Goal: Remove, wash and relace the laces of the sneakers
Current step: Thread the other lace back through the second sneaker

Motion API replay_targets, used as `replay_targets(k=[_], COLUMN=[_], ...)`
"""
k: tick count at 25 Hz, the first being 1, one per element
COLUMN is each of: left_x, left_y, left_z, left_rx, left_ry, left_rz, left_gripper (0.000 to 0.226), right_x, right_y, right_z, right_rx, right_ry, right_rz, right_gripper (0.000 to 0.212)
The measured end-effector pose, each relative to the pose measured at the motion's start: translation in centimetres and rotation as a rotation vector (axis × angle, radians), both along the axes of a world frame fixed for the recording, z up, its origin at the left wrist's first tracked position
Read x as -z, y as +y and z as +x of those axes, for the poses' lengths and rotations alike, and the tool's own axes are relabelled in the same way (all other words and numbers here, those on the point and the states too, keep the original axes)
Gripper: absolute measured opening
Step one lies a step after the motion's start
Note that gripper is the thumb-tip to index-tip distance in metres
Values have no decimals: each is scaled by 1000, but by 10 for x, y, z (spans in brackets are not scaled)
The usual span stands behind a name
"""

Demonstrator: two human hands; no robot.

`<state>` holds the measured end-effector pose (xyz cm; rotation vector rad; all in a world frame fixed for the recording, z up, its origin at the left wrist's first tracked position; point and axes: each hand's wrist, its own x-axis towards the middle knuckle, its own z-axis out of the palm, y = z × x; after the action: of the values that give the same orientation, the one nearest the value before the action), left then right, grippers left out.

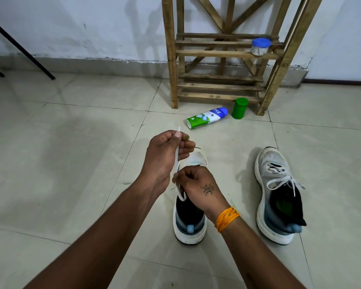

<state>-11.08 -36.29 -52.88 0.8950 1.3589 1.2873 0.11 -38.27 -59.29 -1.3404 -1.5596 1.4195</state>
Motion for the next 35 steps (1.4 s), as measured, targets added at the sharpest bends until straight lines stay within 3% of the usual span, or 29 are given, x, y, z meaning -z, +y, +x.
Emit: replay_targets(k=[6,8,11,14,19,24,27,35], left_x=[19,28,42,56,69,62,57,76], left_y=[-6,-7,-14,-25,-37,-33,-33,-36], left_z=[-5,-9,-9,-2,6,1,5,24], left_rx=[66,80,106,149,183,75,53,115], left_ry=[185,312,335,377,538,659,706,820], left_rz=[-23,-28,-109,-195,-223,-123,-50,-131], left_gripper=[24,22,13,6,14,13,13,13], right_x=[0,4,18,35,54,54,59,73], right_y=[-8,-6,-7,-18,-26,-20,-21,-30], right_z=[0,8,32,38,36,28,26,29], right_rx=[-18,108,297,231,378,296,138,517], right_ry=[-126,-206,-325,-449,-383,-491,-511,-269], right_rz=[18,77,184,214,284,517,614,382], right_gripper=[36,25,4,28,29,10,10,18])
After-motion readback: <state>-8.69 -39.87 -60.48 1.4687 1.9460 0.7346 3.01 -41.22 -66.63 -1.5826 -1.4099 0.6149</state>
